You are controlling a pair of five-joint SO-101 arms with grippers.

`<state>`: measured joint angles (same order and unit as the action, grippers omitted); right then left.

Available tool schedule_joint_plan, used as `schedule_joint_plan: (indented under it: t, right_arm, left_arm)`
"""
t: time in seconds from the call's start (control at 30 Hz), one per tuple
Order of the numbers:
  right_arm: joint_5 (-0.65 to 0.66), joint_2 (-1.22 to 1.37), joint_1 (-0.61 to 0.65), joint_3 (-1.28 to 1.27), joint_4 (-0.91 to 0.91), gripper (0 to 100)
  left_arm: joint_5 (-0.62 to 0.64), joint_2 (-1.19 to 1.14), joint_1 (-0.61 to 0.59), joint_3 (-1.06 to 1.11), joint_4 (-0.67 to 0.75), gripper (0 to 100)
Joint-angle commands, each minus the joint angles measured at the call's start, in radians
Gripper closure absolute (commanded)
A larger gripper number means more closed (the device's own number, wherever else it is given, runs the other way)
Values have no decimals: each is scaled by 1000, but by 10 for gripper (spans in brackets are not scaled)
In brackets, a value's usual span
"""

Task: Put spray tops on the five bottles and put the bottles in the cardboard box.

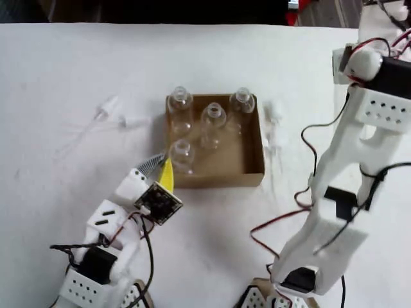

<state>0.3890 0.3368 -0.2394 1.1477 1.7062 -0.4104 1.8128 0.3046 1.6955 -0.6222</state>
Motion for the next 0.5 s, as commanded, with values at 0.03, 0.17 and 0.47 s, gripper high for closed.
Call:
schedule_joint_plan:
  t: [0.03, 0.17, 0.47]
  right_arm:
    - [-8, -254, 24, -216, 24, 983]
    - [-12, -489, 94, -477, 19, 982]
    - [-14, -866, 170, -970, -225, 982]
  left_arm:
    - [-9, 13, 4, -3, -2, 976]
    - [-9, 13, 4, -3, -2, 976]
    - [-9, 15, 4, -3, -14, 976]
